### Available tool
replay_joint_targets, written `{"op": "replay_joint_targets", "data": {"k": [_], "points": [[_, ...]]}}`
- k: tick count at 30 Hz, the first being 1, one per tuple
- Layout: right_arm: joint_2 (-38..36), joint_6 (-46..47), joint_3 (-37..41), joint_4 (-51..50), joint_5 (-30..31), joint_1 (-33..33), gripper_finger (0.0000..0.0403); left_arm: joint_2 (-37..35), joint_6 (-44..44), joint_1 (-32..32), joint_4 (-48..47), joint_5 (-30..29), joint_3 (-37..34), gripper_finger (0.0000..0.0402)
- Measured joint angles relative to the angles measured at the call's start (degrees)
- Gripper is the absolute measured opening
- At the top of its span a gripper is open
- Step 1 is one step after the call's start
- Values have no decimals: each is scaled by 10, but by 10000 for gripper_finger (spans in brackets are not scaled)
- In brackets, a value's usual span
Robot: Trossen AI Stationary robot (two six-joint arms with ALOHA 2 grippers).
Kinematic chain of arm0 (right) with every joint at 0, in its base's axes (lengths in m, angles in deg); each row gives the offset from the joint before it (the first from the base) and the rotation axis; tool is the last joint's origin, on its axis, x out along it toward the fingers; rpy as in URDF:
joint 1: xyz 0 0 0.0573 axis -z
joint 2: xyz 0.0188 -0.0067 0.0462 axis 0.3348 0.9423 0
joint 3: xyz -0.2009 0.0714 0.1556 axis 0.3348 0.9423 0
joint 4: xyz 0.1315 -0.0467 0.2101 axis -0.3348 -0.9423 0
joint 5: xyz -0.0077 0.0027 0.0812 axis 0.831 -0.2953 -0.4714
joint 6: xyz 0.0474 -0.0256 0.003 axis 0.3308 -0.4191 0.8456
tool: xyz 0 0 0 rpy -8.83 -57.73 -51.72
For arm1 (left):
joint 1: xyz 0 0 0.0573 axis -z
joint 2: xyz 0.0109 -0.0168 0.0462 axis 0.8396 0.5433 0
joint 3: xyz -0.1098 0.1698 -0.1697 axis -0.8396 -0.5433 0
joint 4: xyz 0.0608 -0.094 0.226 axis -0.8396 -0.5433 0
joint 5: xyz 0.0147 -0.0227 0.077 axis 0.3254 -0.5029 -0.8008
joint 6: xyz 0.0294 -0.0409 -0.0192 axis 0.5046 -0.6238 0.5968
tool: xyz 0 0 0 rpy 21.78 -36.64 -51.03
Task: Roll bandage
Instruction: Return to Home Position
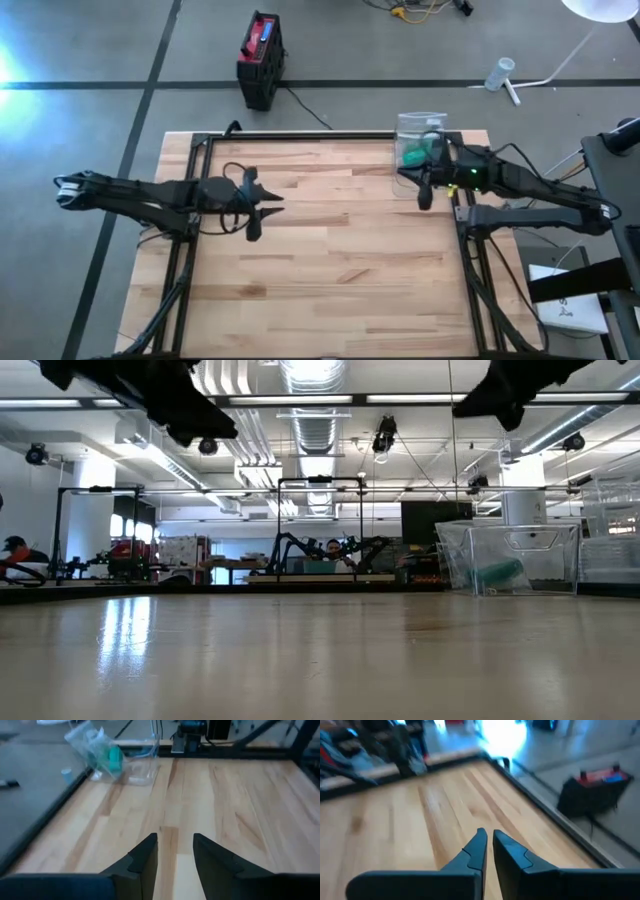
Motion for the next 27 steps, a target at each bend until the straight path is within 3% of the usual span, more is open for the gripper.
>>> {"op": "replay_joint_targets", "data": {"k": [3, 6, 11, 16, 19, 22, 27], "points": [[-27, -15, 0, 15, -1, -16, 24, -13, 42, 0, -34, 0, 26, 119], [-48, -15, 0, 12, 1, -16, 26, -19, -6, 0, -68, 3, 45, 126], [-86, -41, 9, 16, -13, -22, 31, -37, -9, 0, -90, 11, 42, 137], [-107, -96, 83, 93, -91, -38, 34, -102, -1, 0, -64, 13, -21, 145], [-111, -104, 150, 189, -146, -48, 33, -162, 23, 0, -3, 55, -83, 150], [-110, -93, 216, 284, -155, -60, 35, -222, 43, 0, 70, 88, -150, 155], [-101, -61, 298, 386, -155, -70, 48, -309, 44, -8, 117, 88, -228, 163]]}}
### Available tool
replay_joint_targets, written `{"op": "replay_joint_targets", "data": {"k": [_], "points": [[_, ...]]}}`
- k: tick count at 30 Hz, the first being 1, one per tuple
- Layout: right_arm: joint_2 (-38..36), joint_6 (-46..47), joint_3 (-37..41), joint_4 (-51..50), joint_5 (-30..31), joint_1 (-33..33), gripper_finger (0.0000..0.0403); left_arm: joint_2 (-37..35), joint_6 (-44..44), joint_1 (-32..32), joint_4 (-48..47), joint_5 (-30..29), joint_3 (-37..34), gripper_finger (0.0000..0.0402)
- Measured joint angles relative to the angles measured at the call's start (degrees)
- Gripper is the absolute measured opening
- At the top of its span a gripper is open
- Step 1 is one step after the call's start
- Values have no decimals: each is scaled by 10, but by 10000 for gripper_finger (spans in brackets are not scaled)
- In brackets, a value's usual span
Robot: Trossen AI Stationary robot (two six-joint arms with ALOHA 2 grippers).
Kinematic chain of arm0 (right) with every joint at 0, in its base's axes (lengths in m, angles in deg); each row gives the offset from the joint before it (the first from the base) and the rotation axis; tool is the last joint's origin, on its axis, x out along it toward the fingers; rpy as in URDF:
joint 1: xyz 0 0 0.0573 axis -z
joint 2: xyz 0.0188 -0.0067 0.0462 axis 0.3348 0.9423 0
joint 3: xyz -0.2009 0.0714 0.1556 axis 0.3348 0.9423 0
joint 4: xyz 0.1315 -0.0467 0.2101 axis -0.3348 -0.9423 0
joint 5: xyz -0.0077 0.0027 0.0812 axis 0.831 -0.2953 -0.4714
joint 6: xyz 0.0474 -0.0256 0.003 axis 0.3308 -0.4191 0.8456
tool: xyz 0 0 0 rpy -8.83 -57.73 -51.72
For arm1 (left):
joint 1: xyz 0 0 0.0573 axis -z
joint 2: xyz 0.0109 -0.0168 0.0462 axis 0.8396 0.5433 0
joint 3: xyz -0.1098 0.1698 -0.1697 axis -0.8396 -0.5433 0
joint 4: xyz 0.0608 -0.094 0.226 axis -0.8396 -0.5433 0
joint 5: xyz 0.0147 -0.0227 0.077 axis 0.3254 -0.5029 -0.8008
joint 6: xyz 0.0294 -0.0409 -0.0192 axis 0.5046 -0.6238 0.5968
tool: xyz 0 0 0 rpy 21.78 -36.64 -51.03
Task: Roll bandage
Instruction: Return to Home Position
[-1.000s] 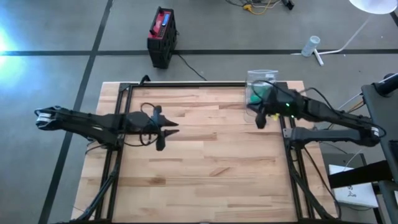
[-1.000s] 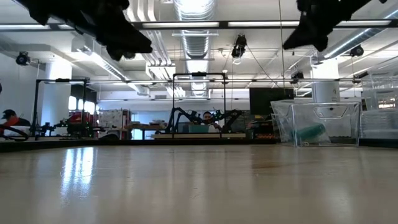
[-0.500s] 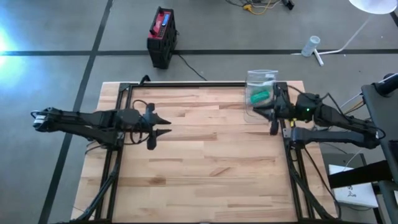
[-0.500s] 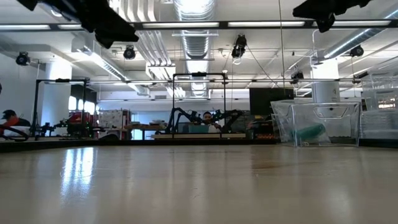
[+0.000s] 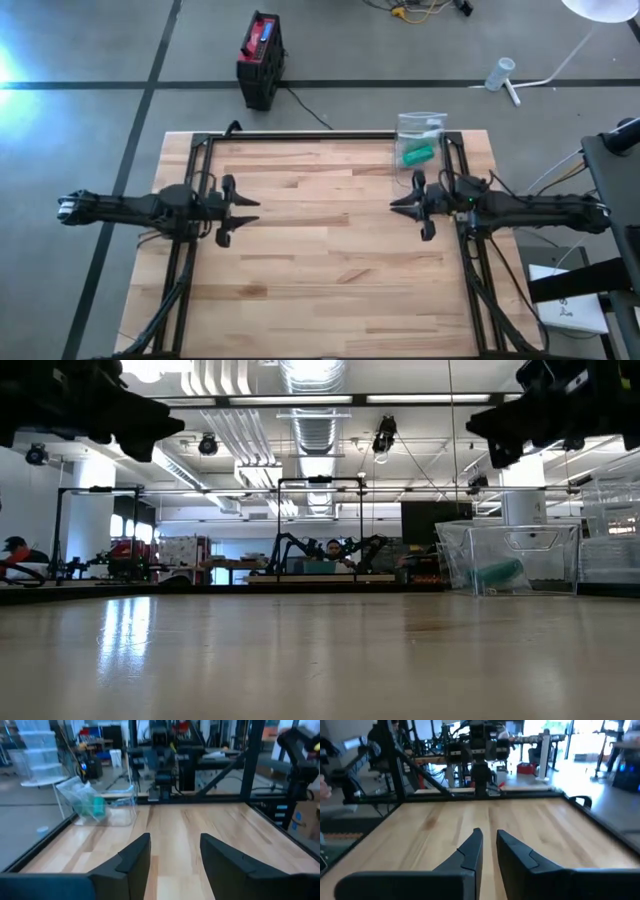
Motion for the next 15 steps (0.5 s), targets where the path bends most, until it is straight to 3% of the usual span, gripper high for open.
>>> {"op": "replay_joint_targets", "data": {"k": [3, 7, 10, 15], "points": [[-1, 21, 35, 51, -1, -5, 56, -42, 2, -4, 14, 3, -22, 167], [-9, -77, 68, 118, -77, -22, 64, -93, 10, -4, 34, 46, -39, 169], [-43, -75, 84, 141, -71, -20, 68, -123, 0, -4, 6, 60, -44, 167], [-118, -46, 112, 90, -54, -20, 66, -171, -18, -4, -55, 61, -46, 158]]}}
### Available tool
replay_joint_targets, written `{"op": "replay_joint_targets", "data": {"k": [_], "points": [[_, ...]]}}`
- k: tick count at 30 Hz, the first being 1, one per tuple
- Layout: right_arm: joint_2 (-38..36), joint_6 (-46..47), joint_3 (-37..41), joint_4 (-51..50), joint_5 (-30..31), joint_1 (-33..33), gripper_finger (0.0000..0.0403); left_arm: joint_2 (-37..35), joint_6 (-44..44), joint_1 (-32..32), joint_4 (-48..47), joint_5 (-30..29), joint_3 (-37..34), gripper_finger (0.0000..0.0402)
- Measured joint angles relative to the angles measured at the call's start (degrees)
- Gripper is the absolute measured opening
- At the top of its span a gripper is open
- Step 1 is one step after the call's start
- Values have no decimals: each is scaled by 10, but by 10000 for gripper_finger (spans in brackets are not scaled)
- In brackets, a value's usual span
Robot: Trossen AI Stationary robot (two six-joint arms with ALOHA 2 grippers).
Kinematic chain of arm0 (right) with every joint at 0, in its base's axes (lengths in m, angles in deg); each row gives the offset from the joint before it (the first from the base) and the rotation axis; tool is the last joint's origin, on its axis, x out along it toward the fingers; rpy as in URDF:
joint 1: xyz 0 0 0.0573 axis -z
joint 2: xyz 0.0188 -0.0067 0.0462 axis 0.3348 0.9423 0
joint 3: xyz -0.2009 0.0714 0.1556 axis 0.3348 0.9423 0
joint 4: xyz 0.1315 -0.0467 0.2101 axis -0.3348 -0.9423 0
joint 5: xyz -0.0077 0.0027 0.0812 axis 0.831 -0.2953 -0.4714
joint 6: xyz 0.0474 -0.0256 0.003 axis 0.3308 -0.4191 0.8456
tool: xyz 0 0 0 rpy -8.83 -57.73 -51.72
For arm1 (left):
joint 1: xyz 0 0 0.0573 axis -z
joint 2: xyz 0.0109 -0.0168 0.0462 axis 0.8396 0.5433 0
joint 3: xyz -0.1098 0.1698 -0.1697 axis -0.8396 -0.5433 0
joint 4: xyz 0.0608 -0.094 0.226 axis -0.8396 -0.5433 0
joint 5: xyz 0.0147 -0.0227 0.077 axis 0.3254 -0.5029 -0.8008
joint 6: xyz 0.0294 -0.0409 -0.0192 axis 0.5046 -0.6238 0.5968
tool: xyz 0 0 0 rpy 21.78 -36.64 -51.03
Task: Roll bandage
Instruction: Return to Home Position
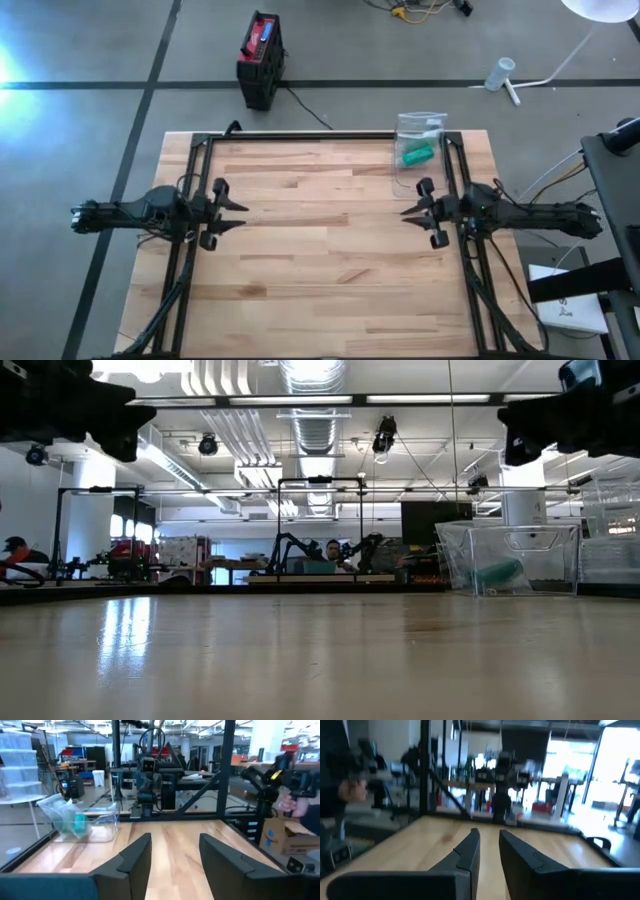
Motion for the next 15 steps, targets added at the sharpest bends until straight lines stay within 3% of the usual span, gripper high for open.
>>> {"op": "replay_joint_targets", "data": {"k": [8, 15], "points": [[-115, -1, 17, -57, 0, 0, 46, -47, -6, 0, -12, 58, 0, 140], [-131, -1, 19, -70, 30, 0, 39, -43, -21, 0, -6, 58, -24, 126]]}}
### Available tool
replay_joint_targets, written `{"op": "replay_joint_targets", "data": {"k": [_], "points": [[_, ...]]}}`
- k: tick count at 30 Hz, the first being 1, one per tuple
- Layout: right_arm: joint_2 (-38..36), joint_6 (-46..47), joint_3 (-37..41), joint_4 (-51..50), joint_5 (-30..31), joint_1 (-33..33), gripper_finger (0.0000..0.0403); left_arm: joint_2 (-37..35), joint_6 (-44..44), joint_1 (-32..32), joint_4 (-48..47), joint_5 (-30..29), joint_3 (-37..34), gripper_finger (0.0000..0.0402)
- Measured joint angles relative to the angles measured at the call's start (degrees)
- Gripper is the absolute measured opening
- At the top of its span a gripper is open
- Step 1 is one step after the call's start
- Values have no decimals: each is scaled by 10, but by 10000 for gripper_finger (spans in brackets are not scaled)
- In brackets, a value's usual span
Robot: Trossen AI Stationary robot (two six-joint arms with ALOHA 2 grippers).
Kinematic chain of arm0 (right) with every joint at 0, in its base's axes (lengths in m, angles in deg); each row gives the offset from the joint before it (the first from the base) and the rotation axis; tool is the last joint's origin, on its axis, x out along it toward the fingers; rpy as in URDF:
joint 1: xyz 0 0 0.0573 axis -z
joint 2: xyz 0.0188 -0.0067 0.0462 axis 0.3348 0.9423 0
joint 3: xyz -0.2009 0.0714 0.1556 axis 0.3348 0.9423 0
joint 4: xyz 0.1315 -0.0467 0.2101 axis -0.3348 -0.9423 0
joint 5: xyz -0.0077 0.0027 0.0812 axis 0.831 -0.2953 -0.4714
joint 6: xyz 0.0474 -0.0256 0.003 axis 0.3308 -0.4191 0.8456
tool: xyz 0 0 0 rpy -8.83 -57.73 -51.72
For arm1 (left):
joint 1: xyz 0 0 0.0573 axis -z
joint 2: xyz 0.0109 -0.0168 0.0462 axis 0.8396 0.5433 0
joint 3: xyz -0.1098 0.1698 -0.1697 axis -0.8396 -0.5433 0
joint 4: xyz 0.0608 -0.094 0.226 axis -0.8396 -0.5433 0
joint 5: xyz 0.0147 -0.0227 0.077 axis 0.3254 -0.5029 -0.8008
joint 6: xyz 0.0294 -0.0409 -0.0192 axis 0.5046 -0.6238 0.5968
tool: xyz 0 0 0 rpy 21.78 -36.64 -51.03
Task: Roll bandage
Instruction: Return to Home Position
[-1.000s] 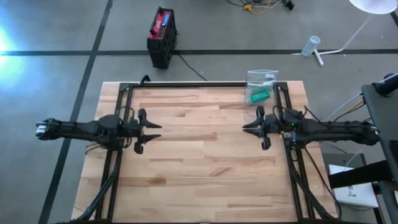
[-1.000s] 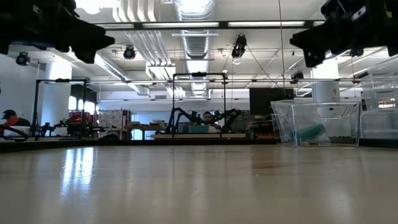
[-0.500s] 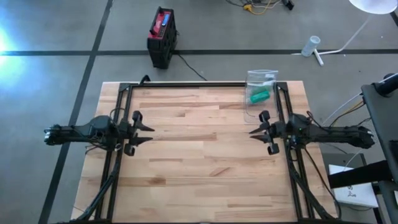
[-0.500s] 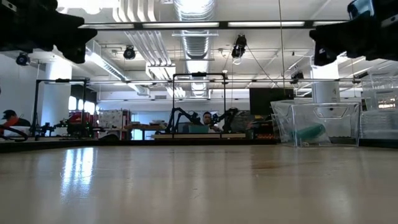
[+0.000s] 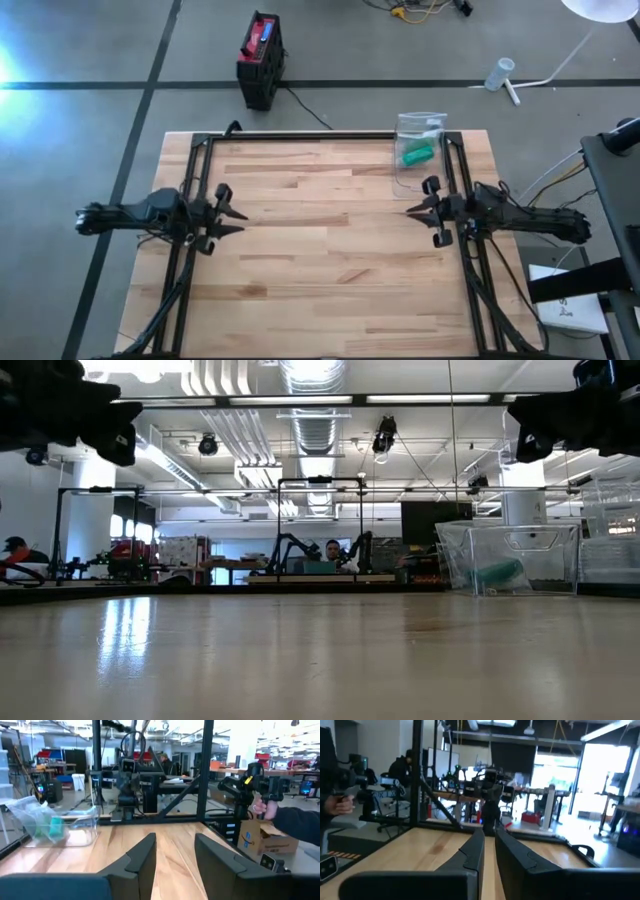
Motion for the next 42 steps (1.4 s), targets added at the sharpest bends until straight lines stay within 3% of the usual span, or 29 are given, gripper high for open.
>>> {"op": "replay_joint_targets", "data": {"k": [5, 14, 17, 24, 31, 37, 42], "points": [[9, 37, 0, -7, 8, -5, 43, -5, 6, 0, 45, -1, -58, 118], [9, 29, 1, -35, 73, -43, 34, 2, 25, 0, 29, -22, -58, 116], [7, 25, 1, -33, 105, -42, 36, 0, 25, 0, 31, -53, -58, 116], [-47, 3, 2, -67, 108, -43, 47, 7, 22, -1, 14, -108, -59, 116], [-21, 81, 2, -146, 156, -43, 56, 26, 31, 0, 13, -111, -59, 116], [-2, 26, 2, -123, 168, -42, 65, 46, 96, 0, 12, -111, -59, 116], [-1, -3, 0, -119, 168, -42, 69, 56, 92, 0, 12, -112, -59, 116]]}}
